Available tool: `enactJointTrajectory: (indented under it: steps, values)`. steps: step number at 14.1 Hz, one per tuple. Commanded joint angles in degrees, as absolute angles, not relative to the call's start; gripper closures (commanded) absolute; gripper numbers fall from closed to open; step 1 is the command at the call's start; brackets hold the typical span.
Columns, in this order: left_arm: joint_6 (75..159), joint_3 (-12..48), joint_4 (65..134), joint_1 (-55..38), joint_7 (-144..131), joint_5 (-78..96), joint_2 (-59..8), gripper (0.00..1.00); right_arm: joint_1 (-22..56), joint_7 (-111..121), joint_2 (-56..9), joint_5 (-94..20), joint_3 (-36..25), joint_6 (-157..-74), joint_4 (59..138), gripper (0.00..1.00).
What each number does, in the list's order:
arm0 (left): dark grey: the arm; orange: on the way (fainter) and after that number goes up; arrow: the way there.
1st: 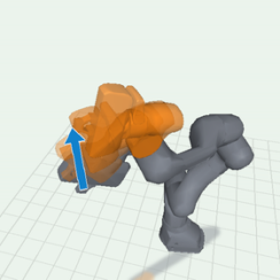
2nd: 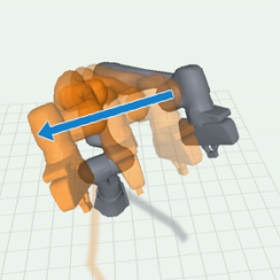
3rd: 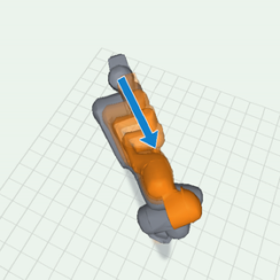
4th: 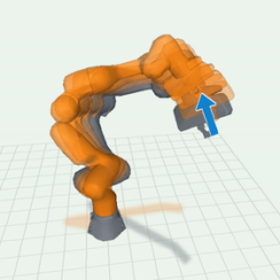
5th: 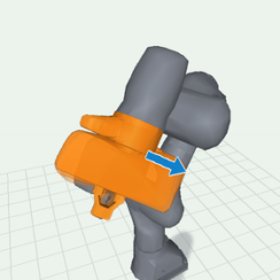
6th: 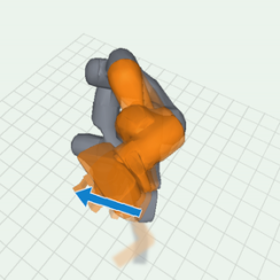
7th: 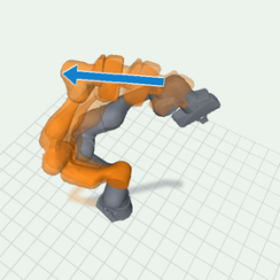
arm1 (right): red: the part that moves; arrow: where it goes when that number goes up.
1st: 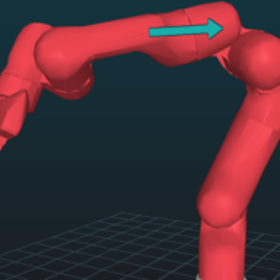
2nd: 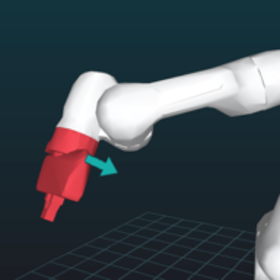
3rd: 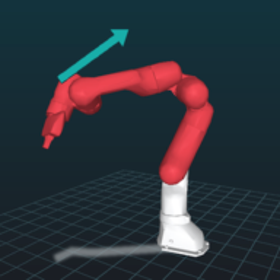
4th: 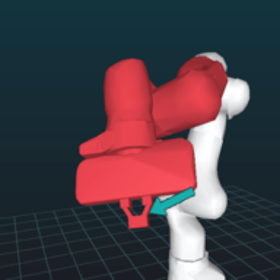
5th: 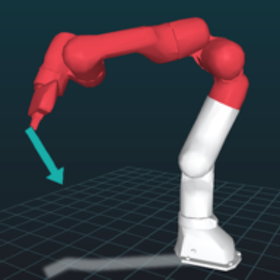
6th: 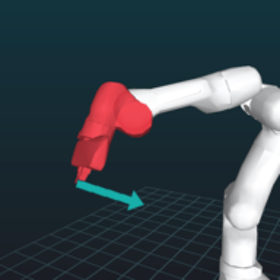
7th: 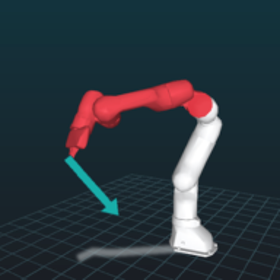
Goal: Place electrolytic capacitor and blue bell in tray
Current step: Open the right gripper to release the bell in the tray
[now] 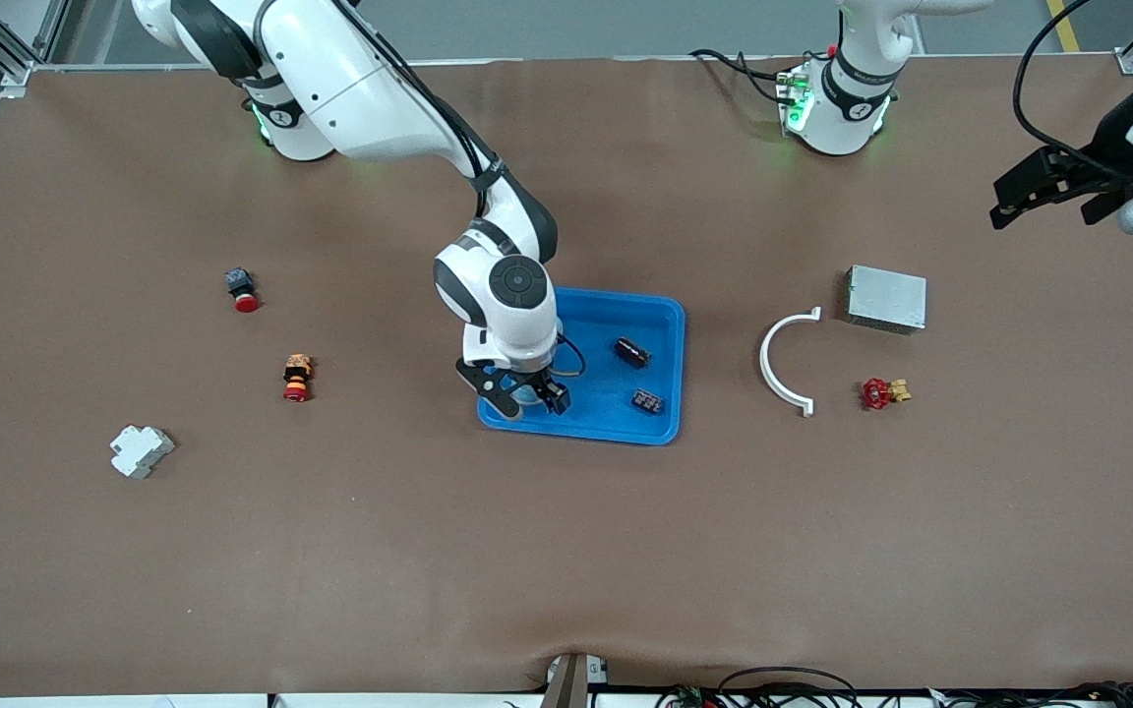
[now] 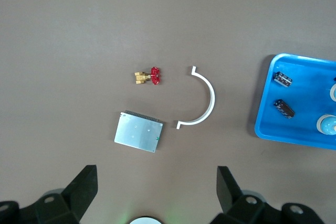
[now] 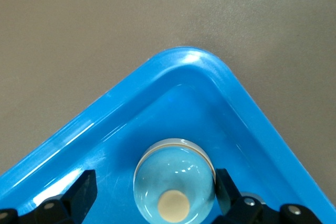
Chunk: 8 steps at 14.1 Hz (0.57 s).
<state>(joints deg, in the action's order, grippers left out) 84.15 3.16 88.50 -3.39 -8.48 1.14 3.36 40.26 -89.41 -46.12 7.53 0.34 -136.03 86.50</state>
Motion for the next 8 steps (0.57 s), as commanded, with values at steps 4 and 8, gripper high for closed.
enactJointTrajectory:
  steps: [4, 8]
  values:
    - [84.0, 5.8, 88.4, -3.3, -7.3, -0.4, 4.0, 0.0, 41.0, -87.2, -46.5, 8.4, 0.3, -122.3, 80.2, 0.0]
    - [83.8, 5.8, 88.4, -3.3, -7.2, -0.4, 4.1, 0.0, 39.3, -78.3, -43.1, 7.6, 1.7, -105.4, 74.4, 0.0]
